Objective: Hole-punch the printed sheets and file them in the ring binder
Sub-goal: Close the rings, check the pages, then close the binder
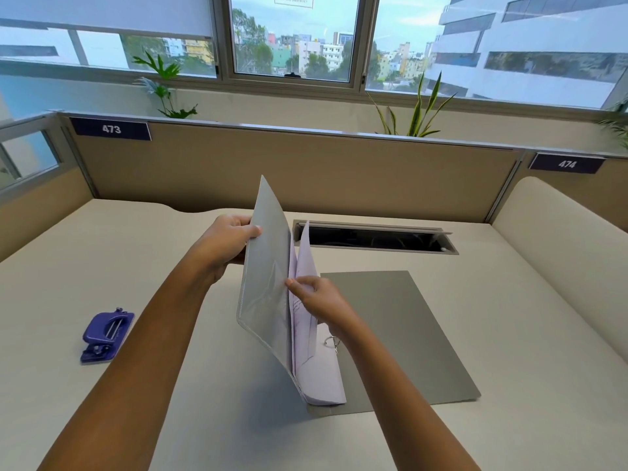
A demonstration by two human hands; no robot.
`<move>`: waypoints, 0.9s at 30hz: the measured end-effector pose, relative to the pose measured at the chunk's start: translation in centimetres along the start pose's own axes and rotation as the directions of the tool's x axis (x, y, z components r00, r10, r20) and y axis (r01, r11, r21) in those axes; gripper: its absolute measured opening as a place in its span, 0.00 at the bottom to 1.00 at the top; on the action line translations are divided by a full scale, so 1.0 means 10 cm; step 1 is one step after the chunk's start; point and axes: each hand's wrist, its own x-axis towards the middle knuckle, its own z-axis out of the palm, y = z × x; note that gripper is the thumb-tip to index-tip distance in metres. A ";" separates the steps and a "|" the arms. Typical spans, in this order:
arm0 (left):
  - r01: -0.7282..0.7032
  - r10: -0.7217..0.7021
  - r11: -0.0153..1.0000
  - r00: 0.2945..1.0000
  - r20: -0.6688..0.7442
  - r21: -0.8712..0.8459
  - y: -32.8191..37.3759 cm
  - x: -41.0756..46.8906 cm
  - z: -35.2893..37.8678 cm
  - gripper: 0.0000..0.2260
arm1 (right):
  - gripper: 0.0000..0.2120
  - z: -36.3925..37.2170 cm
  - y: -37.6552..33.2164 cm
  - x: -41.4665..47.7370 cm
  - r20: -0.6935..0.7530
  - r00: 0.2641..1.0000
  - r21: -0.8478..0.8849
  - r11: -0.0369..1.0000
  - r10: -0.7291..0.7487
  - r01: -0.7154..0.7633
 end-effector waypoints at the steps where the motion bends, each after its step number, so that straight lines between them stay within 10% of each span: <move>1: -0.001 0.001 1.000 1.000 0.004 0.001 0.00 0.00 0.00 0.14 | 0.27 0.00 -0.01 0.00 -0.001 1.000 -0.010 1.000 0.011 -0.011; 12: -0.001 -0.001 0.999 0.999 0.046 0.044 0.01 0.00 -0.07 0.13 | 0.04 0.05 -0.07 0.04 -0.016 0.999 -0.123 0.992 0.035 -0.037; 22: 0.051 -0.043 0.961 0.998 -0.035 0.273 -0.23 0.18 -0.41 0.21 | 0.26 -0.44 0.19 -0.05 -0.107 0.994 -0.058 0.998 0.024 -0.030; 27: 0.059 0.037 0.630 0.994 -0.105 0.775 -0.30 0.27 -0.43 0.27 | 0.26 -0.78 0.28 -0.15 -0.167 0.986 -0.062 0.998 -0.016 0.006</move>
